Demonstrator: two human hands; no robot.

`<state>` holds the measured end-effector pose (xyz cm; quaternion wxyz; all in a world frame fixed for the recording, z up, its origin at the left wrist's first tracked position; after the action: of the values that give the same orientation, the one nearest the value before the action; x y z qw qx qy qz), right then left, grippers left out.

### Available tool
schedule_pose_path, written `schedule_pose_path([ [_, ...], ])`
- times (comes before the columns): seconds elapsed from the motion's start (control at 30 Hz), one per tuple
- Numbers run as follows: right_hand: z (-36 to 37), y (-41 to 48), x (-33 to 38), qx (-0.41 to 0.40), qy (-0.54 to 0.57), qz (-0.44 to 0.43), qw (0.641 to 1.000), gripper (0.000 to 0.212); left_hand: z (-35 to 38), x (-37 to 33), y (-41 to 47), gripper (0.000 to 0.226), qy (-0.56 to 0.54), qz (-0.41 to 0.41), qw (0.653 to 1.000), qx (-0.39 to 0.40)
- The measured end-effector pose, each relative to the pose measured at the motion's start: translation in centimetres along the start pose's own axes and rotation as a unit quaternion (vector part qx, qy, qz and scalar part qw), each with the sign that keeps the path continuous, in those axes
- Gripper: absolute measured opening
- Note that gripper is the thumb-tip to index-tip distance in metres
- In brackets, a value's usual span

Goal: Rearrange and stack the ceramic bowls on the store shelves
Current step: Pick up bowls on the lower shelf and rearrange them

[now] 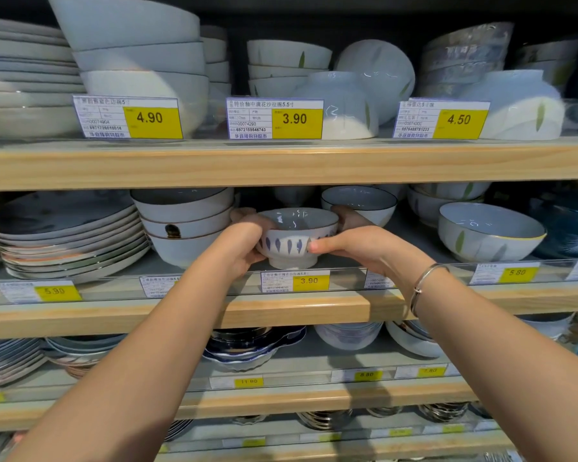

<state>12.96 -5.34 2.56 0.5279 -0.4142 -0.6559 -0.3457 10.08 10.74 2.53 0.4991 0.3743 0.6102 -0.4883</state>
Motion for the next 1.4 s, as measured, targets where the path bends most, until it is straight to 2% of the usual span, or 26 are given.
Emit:
schedule_pose_path([
  [0.03, 0.1, 0.0, 0.1, 0.005, -0.03, -0.009, 0.999, 0.05, -0.2, 0.2, 0.5, 0.068, 0.011, 0.002, 1.0, -0.004],
  [0.07, 0.2, 0.1, 0.1, 0.007, -0.061, -0.012, 0.998, 0.046, -0.4, 0.4, 1.0, 0.082, 0.021, 0.011, 1.0, -0.006],
  [0.23, 0.3, 0.7, -0.3, -0.004, -0.142, 0.0, 0.99, 0.056, -0.7, 0.8, 1.8, 0.095, 0.106, 0.07, 0.992, 0.006],
  [0.4, 0.1, 0.6, 0.1, -0.002, -0.149, -0.011, 0.989, 0.05, -0.3, -0.1, 0.5, 0.067, 0.251, 0.096, 0.963, -0.024],
  [0.53, -0.7, 0.1, 0.5, 0.031, -0.197, -0.019, 0.98, 0.054, -0.5, -0.2, -0.9, 0.073, 0.336, 0.083, 0.938, 0.015],
  [0.6, -2.1, -0.2, 0.8, -0.004, -0.243, -0.026, 0.97, 0.052, -0.9, -0.8, -2.2, 0.071, 0.409, 0.086, 0.908, 0.023],
  [0.63, -3.4, -0.2, 0.8, -0.066, -0.282, -0.023, 0.957, 0.05, -1.0, -1.2, -3.0, 0.068, 0.443, 0.101, 0.891, 0.007],
  [0.7, -6.1, 0.1, 0.6, -0.201, -0.345, -0.018, 0.917, 0.049, -0.5, -2.2, -4.5, 0.055, 0.501, 0.168, 0.847, -0.061],
  [0.77, -7.6, 0.4, -0.1, -0.261, -0.367, -0.01, 0.893, 0.049, 1.8, -2.8, -6.0, 0.039, 0.536, 0.253, 0.798, -0.108],
  [0.87, -7.9, 1.1, -0.9, -0.245, -0.415, 0.028, 0.876, 0.053, 6.4, -2.1, -5.6, 0.038, 0.585, 0.307, 0.748, -0.072],
  [0.97, -7.6, 1.8, -1.0, -0.221, -0.461, 0.037, 0.859, 0.048, 9.0, -1.6, -3.3, 0.056, 0.633, 0.318, 0.705, -0.037],
  [1.17, -8.1, 0.2, -0.2, -0.232, -0.484, 0.04, 0.843, 0.043, 11.5, -1.9, -1.1, 0.062, 0.685, 0.295, 0.666, -0.018],
  [1.27, -8.8, -1.6, -0.3, -0.235, -0.464, 0.035, 0.854, 0.039, 12.4, -1.7, -1.0, 0.057, 0.693, 0.305, 0.653, -0.008],
  [1.4, -9.2, -4.6, -0.6, -0.284, -0.435, -0.022, 0.855, 0.034, 13.7, -1.3, -1.9, 0.044, 0.671, 0.35, 0.653, 0.001],
])
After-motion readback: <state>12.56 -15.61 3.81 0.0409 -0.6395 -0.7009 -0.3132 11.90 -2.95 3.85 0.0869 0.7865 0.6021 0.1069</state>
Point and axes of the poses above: each hand's wrist, its own y-axis towards the middle knuckle, its own z-axis out of the palm, x = y × z, the point moved 5 cm from there along y, towards the middle knuckle
